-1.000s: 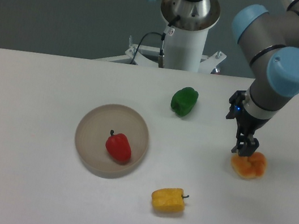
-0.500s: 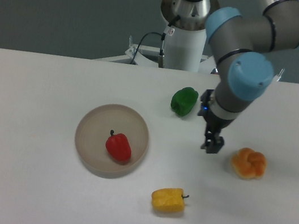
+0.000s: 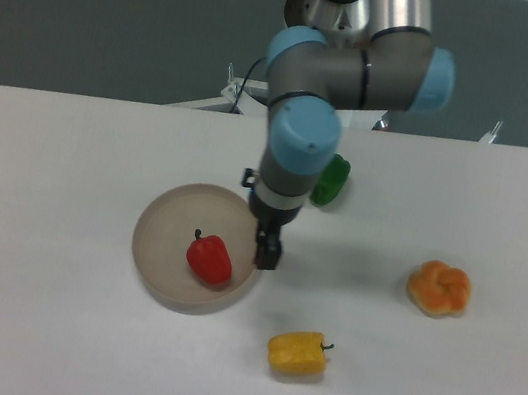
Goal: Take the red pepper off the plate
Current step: 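Lower the gripper onto the red pepper on the plate and close it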
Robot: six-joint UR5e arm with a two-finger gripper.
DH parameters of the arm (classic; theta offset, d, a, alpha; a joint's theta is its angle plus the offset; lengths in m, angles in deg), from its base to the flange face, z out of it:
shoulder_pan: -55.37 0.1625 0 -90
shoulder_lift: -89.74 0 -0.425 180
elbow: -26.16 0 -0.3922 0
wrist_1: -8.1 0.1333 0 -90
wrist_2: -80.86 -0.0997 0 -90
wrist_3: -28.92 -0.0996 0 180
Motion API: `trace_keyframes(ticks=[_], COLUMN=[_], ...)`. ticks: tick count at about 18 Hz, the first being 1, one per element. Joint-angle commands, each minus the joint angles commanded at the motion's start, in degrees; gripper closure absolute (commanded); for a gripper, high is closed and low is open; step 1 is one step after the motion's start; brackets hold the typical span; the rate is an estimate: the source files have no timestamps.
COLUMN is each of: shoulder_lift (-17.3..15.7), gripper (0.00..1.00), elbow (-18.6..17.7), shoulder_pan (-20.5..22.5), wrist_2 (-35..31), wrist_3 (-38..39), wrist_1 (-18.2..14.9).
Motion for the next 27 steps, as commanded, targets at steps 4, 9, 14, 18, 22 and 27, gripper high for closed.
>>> trace_keyframes(ticks=[4, 9, 14, 18, 22, 27], shoulder_lift=[1.6, 5.0, 7.0, 6.7, 6.2, 4.4], gripper=[0.00, 0.00, 0.00, 0.00, 0.58, 0.87], elbow=[0.0, 0.2, -0.9, -1.8, -1.6, -1.1], shoulder_pan=[-1.0, -1.7, -2.6, -2.6, -2.6, -1.9], wrist_2=[-0.1, -0.1, -0.1, -0.1, 0.7, 2.7], wrist_3=[-9.8, -14.7, -15.3, -14.8, -13.5, -12.6], wrist_1=[1.3, 2.2, 5.4, 5.4, 5.3, 4.5])
